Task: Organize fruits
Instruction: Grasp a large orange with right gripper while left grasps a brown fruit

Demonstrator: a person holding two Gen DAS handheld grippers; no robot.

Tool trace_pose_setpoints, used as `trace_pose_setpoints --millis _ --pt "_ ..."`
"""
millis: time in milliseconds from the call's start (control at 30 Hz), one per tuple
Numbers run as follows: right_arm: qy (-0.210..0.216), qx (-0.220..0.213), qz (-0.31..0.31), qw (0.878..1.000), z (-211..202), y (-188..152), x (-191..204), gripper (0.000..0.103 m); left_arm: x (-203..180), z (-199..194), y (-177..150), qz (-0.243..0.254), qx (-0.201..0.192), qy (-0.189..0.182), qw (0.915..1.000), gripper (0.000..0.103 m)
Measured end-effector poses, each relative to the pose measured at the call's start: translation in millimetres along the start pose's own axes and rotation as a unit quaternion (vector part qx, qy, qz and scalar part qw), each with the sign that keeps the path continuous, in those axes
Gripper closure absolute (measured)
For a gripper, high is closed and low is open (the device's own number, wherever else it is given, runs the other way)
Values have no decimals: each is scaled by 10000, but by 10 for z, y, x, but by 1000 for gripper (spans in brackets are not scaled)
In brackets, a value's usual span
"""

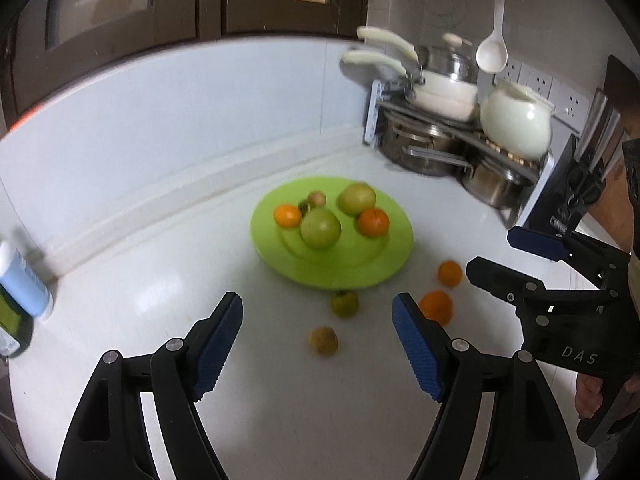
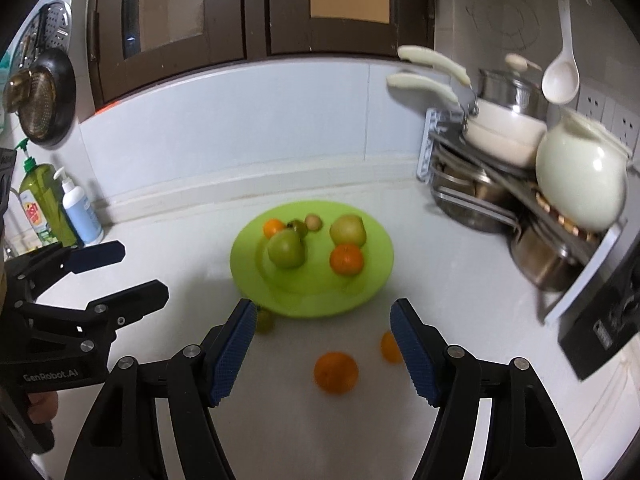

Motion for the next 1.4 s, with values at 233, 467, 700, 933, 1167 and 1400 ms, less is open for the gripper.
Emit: trace_pose_setpoints --millis 233,467,700,933,1167,1400 --pt "-18 370 98 9993 146 -256 1 33 41 181 -274 10 356 70 9993 26" --pt "23 746 112 9971 372 -473 9 33 75 402 -414 43 562 44 9984 27" --pt "40 1053 132 9943 621 -600 -55 33 79 681 -483 90 758 -70 9971 34" --pt "122 1183 241 9926 761 -640 -116 34 27 898 -469 48 940 -235 9953 43" --pt "244 1267 344 9910 898 -609 -150 45 2 1038 -435 15 1069 -275 9939 53" --pt "277 1343 360 9899 1011 -602 -141 54 -28 1104 -410 61 1145 -283 9930 65"
Point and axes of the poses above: each gripper's, at about its wrist camera, not at the fingertips, and z roughly the way its jaws point, x to its left, y to its top, the point moved 5 cm from there along z, roughly the way its jaws point, and after that the axes turned 6 degrees about -z, right-handed, at the moved point
